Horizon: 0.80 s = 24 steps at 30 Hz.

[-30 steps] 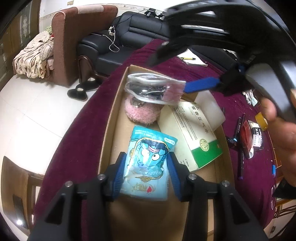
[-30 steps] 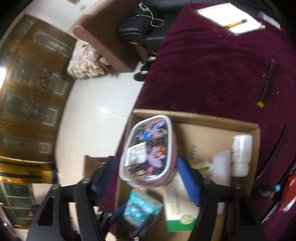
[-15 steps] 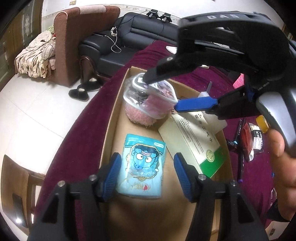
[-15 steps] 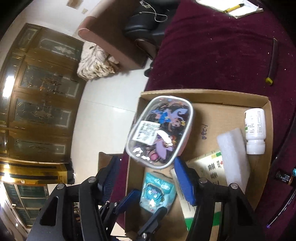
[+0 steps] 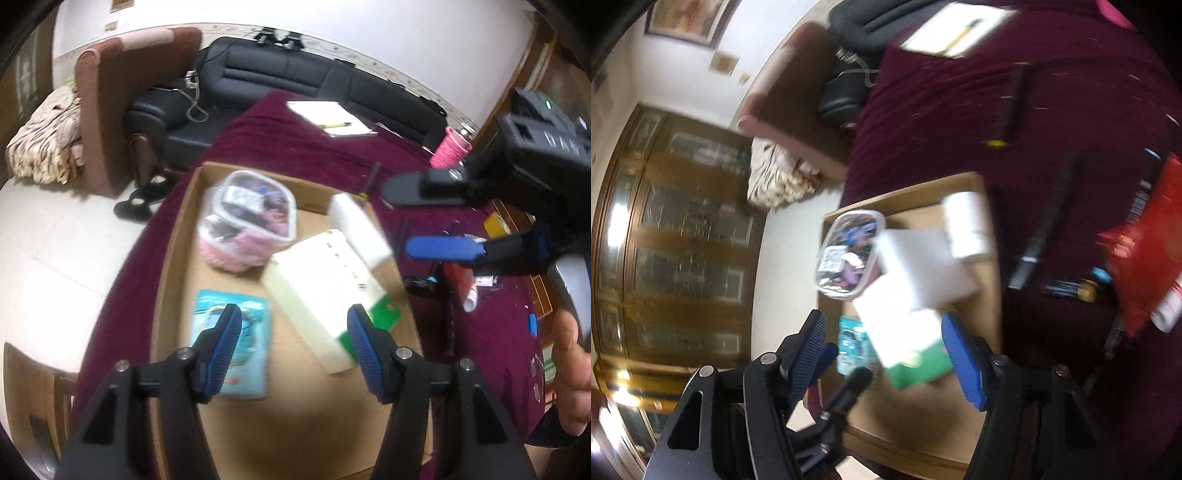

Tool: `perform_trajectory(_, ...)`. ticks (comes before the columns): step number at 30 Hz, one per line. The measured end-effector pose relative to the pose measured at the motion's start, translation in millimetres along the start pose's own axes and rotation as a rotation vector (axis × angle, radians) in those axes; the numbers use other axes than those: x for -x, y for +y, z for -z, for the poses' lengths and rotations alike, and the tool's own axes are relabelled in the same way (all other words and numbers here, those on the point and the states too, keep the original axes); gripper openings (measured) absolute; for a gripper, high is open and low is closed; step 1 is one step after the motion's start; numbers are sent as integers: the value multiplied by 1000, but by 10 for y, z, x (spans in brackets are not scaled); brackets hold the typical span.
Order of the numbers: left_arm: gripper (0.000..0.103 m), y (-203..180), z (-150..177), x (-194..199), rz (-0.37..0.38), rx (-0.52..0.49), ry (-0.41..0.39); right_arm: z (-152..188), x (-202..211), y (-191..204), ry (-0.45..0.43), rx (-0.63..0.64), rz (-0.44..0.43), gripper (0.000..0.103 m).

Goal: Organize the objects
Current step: 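Grasp the red snack bag with the left gripper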

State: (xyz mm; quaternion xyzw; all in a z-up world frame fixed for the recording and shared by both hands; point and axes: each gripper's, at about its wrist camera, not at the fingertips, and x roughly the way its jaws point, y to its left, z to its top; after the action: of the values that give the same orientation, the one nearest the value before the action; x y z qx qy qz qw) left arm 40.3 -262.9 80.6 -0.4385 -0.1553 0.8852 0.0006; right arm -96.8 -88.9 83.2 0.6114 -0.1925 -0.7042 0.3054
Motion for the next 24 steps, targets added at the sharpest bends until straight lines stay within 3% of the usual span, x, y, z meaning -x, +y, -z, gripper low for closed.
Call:
perform_trajectory(9,60,-614,-6,-53,74,-167,7,309,857,-1008,-136,-197,42,75)
perform_trajectory(17,79,-1416,-84,-222,162,-380,20,724,1502,-1904,-244,-392,72,77)
perform_trajectory(19,86,-1625,-103,-307,163,-421,37,788,1601,-2053,-255,-413,73,77)
perform_trajectory(24,86,-2204,-129,-624,107,-594,53,934,1908,-2419,-287,-434,90,78)
